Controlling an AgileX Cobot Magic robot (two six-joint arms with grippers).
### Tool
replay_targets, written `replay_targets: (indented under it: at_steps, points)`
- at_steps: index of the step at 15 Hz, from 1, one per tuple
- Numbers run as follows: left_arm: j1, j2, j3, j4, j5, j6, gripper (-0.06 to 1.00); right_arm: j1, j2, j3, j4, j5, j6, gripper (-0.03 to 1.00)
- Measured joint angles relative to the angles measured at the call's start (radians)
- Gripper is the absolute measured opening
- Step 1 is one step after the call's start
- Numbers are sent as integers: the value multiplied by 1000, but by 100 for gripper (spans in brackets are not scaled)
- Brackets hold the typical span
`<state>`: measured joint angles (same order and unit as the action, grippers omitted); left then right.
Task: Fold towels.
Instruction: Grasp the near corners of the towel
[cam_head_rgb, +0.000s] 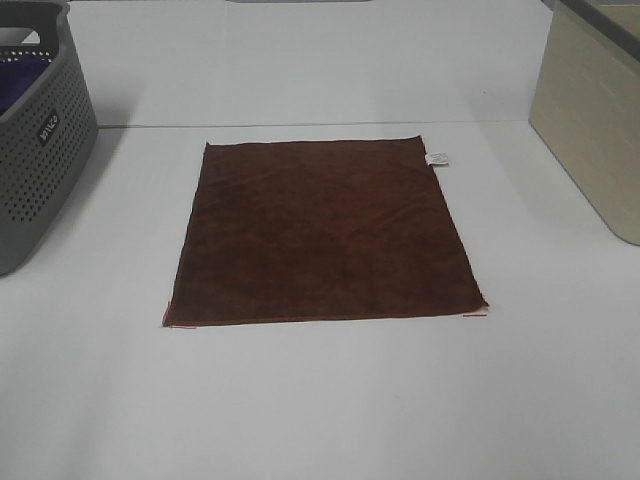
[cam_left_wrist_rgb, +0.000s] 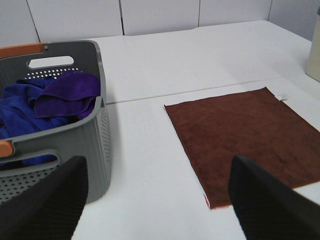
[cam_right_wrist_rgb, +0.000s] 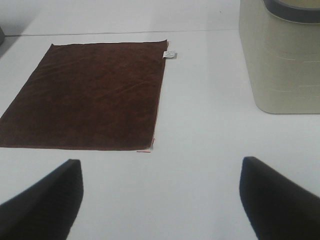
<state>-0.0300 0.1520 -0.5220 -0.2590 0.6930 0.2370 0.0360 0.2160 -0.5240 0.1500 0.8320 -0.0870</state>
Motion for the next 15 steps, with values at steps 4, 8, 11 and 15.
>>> replay_targets:
  at_steps: [4,8,11,15]
  points:
    - [0,322,0,-136,-124,-10,74,0,347,-81,0,-131,0,69]
    - [0,705,0,-344,-143,-5,73,0,668,-199,27,-143,0,67]
    - [0,983,1,-493,-201,82,71,0,891,-250,77,-147,0,67]
    - [1,1273,-57,-709,-219,252,71,0,1118,-299,215,-153,-82,67]
